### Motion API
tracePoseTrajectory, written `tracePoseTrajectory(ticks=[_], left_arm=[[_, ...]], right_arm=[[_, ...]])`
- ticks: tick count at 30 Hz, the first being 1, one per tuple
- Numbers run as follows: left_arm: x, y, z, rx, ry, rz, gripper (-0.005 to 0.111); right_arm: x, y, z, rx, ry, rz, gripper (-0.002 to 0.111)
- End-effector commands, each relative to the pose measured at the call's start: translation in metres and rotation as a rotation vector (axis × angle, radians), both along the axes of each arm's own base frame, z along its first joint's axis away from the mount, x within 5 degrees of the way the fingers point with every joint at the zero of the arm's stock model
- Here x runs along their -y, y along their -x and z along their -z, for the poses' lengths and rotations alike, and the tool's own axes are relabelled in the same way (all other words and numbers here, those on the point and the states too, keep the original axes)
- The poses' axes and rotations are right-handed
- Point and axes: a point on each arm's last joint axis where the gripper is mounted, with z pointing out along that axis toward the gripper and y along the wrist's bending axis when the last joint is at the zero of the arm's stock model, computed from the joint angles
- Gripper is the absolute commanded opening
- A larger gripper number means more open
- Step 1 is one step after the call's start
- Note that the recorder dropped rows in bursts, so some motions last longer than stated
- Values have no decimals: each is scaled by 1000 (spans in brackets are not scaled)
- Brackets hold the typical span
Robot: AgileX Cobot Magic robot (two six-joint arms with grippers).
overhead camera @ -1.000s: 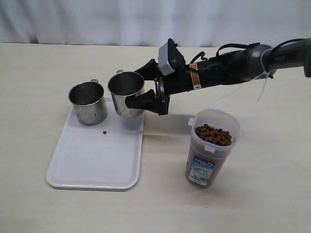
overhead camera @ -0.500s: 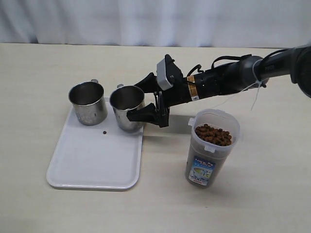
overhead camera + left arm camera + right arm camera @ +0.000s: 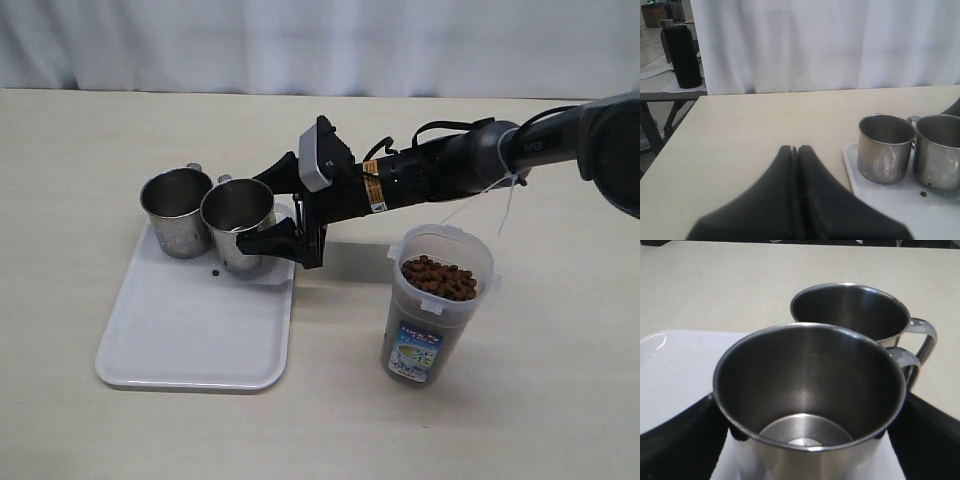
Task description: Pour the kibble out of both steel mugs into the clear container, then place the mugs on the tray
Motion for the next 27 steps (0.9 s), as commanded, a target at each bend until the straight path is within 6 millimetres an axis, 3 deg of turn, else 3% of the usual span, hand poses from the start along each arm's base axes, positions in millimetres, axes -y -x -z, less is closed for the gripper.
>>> tracePoseTrajectory(ticks=[1, 7, 10, 14, 18, 27], left_arm=[[0, 0, 0, 5, 2, -4, 0], [0, 0, 0, 5, 2, -4, 0], [0, 0, 0, 5, 2, -4, 0], [0, 0, 0, 5, 2, -4, 0], [0, 0, 0, 5, 2, -4, 0], [0, 0, 0, 11, 2, -5, 0]], right_arm=[[-4, -1, -2, 14, -5, 11, 19], [-4, -1, -1, -4, -2, 19, 59], [-3, -2, -1, -40, -3, 40, 71], [0, -5, -4, -70, -14, 65, 78], [2, -7, -15, -78, -30, 74, 78], [18, -17, -59, -85, -57, 127, 78]])
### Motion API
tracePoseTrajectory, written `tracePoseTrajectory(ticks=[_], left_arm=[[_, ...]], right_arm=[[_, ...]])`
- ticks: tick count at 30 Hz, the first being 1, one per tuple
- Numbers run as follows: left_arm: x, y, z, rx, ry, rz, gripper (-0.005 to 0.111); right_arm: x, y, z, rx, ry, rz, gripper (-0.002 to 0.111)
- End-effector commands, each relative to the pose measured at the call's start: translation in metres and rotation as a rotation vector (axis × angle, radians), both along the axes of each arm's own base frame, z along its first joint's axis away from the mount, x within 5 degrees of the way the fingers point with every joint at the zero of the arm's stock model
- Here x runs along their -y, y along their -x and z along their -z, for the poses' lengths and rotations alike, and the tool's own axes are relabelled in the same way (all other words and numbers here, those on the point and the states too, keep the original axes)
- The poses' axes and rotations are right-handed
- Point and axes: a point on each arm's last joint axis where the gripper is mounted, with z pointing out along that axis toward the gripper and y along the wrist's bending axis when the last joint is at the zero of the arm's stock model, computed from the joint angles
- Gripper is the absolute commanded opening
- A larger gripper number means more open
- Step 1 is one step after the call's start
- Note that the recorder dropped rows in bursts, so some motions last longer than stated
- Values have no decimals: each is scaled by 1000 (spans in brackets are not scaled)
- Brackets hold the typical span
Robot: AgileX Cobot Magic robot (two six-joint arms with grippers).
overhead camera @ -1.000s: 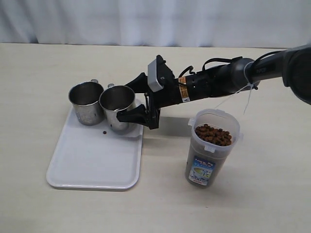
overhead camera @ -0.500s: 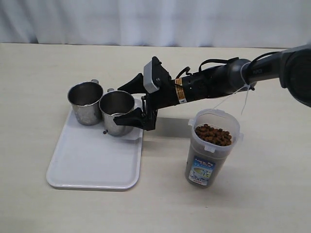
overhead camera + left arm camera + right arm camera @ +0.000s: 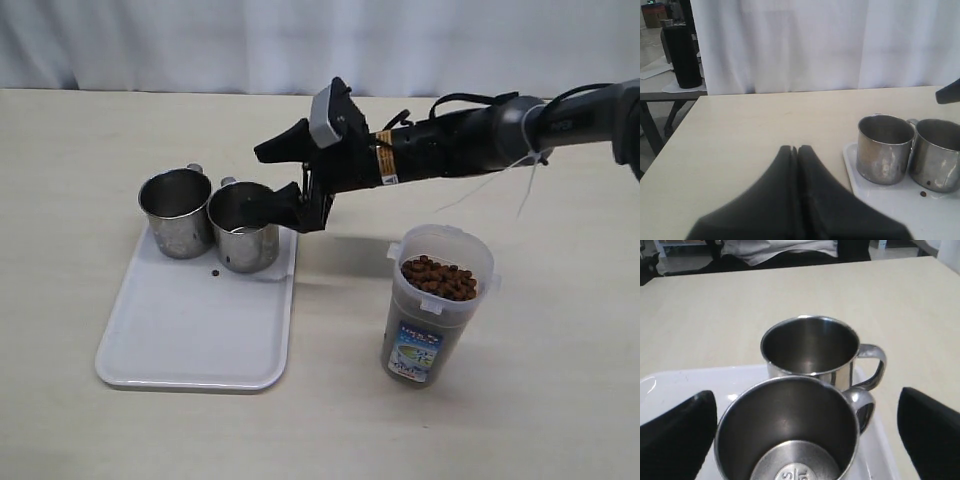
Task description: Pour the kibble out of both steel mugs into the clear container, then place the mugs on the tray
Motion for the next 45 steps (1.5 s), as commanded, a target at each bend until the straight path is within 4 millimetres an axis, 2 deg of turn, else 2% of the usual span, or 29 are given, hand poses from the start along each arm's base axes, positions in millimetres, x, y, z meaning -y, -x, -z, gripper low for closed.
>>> tracePoseTrajectory(ticks=[1, 9, 12, 15, 18, 21, 22, 24, 26, 28, 31, 34, 37, 38, 39, 42, 45], left_arm=[[0, 0, 0, 11, 2, -5, 0], [0, 0, 0, 11, 0, -4, 0], [0, 0, 0, 11, 0, -4, 0], [0, 0, 0, 11, 0, -4, 0], [0, 0, 0, 11, 0, -4, 0], [0, 0, 0, 11, 0, -4, 0], [0, 0, 0, 11, 0, -4, 0], [0, 0, 0, 11, 0, -4, 0], [0, 0, 0, 11, 0, -4, 0], [0, 0, 0, 11, 0, -4, 0], [0, 0, 0, 7, 0, -4, 0], [0, 0, 1, 3, 0, -4, 0], [0, 0, 1, 3, 0, -4, 0], [0, 0, 1, 3, 0, -4, 0], [0, 0, 1, 3, 0, -4, 0], [0, 0, 1, 3, 0, -4, 0], [0, 0, 1, 3, 0, -4, 0]], right_arm=[[11, -7, -32, -13, -28, 38, 78], [37, -17, -69, -66, -57, 118, 77], [51, -23, -82, -129, -75, 174, 73], [71, -30, -97, -200, -99, 249, 60], [97, -37, -111, -283, -111, 329, 40], [122, -36, -126, -267, -91, 338, 10], [131, -32, -132, -256, -94, 327, 5], [142, -25, -140, -238, -119, 319, 5], [150, -12, -152, -190, -151, 329, 5], [159, 0, -162, -135, -170, 413, 5], [173, 21, -171, -49, -177, 645, 5], [189, 54, -179, 32, -207, 859, 5], [207, 93, -172, 62, -258, 1055, 5], [219, 118, -166, 108, -264, 1164, 5], [224, 132, -161, 116, -271, 1213, 5], [236, 168, -147, 107, -265, 1312, 5], [241, 200, -126, 82, -220, 1339, 5]])
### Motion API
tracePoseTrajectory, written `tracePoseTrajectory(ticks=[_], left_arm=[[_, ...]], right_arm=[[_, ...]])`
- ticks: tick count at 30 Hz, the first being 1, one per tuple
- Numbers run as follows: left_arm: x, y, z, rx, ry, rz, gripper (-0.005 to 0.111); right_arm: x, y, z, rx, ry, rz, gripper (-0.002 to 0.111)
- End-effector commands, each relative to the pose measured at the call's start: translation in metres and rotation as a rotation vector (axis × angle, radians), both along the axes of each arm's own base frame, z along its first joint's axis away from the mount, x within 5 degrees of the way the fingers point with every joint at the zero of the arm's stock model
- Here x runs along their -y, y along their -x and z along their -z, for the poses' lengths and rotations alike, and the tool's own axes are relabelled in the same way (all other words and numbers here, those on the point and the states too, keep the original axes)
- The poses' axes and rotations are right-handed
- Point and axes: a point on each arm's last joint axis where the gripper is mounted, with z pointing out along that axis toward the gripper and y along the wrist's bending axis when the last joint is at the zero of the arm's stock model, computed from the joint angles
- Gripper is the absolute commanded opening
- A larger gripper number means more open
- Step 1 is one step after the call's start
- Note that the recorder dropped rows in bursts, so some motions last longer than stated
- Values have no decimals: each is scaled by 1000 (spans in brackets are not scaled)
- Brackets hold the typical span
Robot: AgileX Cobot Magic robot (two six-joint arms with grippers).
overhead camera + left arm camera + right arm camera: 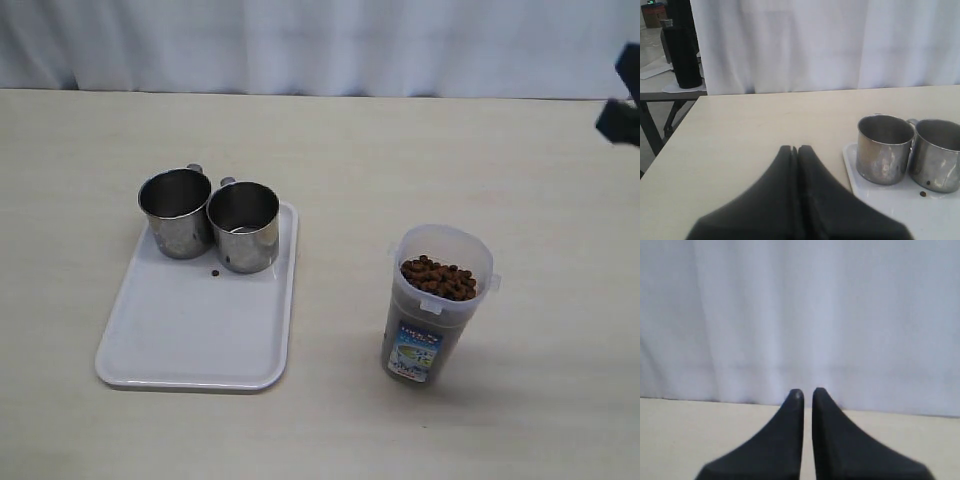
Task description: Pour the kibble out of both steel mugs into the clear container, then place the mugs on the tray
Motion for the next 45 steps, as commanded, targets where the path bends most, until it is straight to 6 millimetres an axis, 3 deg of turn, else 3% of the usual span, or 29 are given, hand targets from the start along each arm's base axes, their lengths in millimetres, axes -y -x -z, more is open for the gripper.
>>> tracePoseTrajectory(ticks=[1, 5, 9, 23, 34, 39, 41, 43, 45], left_arm=[[0, 0, 1, 3, 0, -4, 0], [0, 0, 1, 3, 0, -4, 0], [0, 0, 1, 3, 0, -4, 0], [0, 0, 0, 10, 0, -4, 0], [0, 0, 0, 10, 0, -4, 0], [0, 0, 0, 10, 0, -4, 0], [0, 0, 0, 5, 0, -4, 0], [0, 0, 0, 7, 0, -4, 0], [0, 0, 0, 7, 0, -4, 0]], right_arm=[[11, 48, 31, -64, 23, 76, 5], [17, 90, 64, -91, 16, 98, 5], [22, 107, 74, -147, -76, 150, 5], [20, 113, 67, -87, -129, 129, 5], [25, 160, 31, 380, -209, 90, 5], [25, 160, 31, 382, -202, 91, 5], [28, 159, 32, 344, -300, 110, 5], [30, 156, 38, 300, -217, 151, 5], [33, 152, 55, 135, -69, 205, 5]])
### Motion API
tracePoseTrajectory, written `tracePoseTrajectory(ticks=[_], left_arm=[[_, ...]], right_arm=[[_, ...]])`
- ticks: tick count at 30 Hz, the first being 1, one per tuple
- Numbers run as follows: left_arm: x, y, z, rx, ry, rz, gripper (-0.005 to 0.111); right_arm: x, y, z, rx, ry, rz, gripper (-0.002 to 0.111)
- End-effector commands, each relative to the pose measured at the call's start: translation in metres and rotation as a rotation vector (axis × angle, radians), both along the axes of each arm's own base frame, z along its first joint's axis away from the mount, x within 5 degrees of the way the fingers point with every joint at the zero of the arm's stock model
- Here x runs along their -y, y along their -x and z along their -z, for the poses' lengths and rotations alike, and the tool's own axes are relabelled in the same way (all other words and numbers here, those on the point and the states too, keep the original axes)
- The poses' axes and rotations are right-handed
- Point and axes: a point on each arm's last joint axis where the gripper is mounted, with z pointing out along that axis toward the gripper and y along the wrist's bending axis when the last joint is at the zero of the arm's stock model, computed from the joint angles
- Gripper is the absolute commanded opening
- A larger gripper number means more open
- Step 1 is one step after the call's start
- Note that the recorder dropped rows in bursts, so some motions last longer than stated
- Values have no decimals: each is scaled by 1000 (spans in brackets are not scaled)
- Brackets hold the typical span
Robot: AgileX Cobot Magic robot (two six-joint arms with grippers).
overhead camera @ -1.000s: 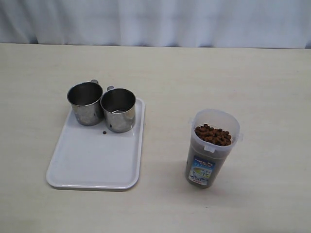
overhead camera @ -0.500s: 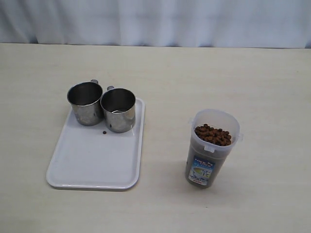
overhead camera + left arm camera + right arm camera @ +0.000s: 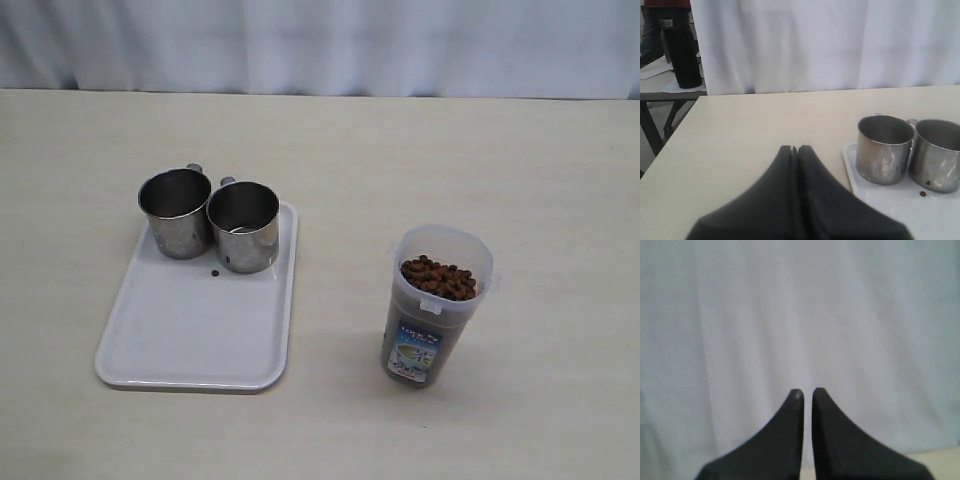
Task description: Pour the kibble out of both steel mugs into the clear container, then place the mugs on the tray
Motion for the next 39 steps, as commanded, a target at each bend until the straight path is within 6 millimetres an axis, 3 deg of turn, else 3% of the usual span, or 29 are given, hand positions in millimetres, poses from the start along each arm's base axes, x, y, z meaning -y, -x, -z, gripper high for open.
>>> tracePoseTrajectory(ticks=[1, 12, 39], left_arm=[[0, 0, 0, 8, 0, -4, 0], [0, 0, 0, 8, 0, -4, 0], [0, 0, 0, 11, -2, -4, 0]], right_arm=[[4, -5, 27, -271, 186, 75, 5], [3, -4, 36, -358, 214, 62, 5], [3, -4, 35, -353, 213, 62, 5]])
